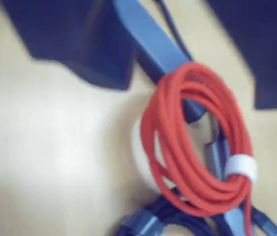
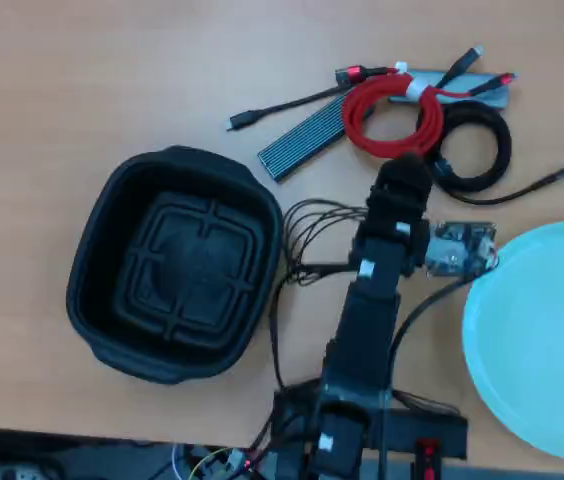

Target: Put a black charging cable in a black bowl and put a red charging cable in a green bowl

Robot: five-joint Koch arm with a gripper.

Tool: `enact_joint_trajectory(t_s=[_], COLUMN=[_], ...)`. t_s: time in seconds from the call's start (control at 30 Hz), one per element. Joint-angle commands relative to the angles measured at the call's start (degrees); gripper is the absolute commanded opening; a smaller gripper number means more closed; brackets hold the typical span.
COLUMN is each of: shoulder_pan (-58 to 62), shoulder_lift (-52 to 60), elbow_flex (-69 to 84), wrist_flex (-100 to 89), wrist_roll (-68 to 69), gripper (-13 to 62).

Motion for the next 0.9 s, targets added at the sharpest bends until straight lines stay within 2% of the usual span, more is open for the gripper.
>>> enact_joint_trajectory(t_s=[0.0,0.23,0.5,0.87], shoulder_pan=[0.44,2.46,3.69,5.36], shoulder_lift=[-3.52,-18.72,-29.09,-35.16], elbow_flex=[-9.49,-18.54,-22.24,-29.0], wrist_flex=[2.55,9.32,10.99,12.39], wrist_roll=[4.22,7.29,8.7,9.49], gripper=[25.8,26.7,27.0,27.1])
